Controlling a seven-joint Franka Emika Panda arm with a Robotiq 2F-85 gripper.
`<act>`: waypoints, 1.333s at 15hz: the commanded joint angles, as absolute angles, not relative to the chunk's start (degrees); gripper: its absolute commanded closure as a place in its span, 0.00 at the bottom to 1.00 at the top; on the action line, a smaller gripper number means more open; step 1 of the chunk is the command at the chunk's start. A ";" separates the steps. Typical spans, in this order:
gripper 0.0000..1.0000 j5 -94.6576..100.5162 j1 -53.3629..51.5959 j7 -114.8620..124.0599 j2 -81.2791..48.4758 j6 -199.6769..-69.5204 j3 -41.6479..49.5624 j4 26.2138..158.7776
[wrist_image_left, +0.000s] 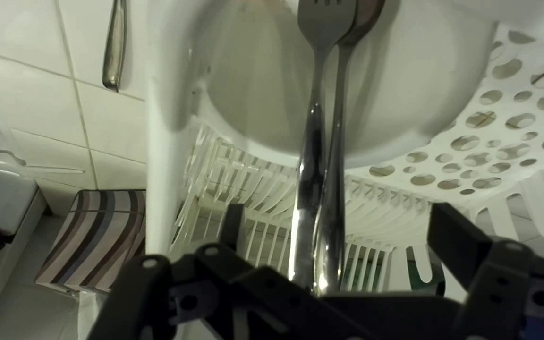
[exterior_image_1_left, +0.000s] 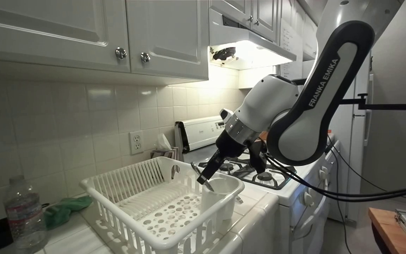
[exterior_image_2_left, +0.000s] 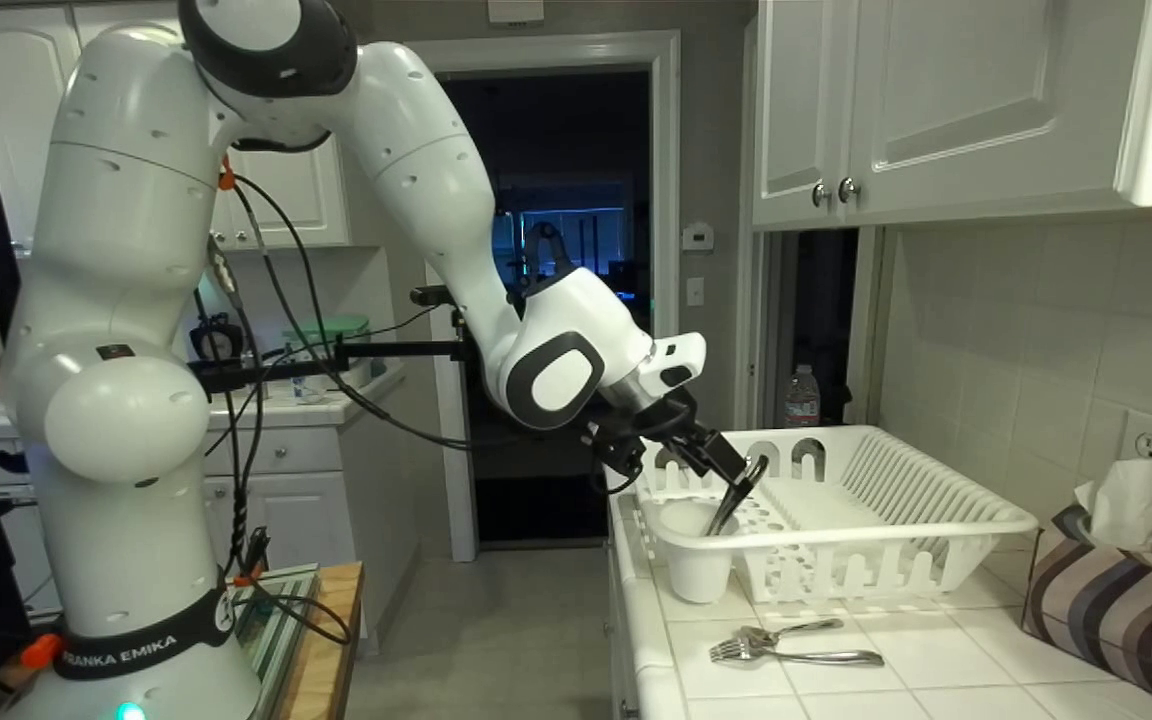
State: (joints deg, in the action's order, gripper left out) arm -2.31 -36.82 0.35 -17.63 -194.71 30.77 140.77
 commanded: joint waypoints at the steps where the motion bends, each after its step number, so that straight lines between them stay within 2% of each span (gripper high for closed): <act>1: 0.00 -2.67 -36.19 1.30 -20.11 -194.57 30.15 138.35; 2: 0.01 -2.69 -36.17 1.36 -20.46 -194.52 30.17 138.02; 3: 0.26 -2.71 -36.19 1.36 -20.84 -194.59 30.24 137.68; 5: 0.28 -2.72 -36.19 1.36 -21.59 -194.54 30.29 137.01; 15: 0.98 -2.96 -36.49 1.28 -24.08 -193.73 30.73 134.96; 16: 1.00 -2.95 -36.49 1.28 -24.22 -193.67 30.76 134.78; 17: 0.95 -3.10 -36.73 1.30 -24.28 -193.69 30.99 134.76; 20: 0.95 -3.37 -37.03 1.38 -24.25 -193.40 31.38 134.58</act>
State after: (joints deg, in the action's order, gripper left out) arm -2.31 -36.48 0.69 -23.08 -194.61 30.90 136.17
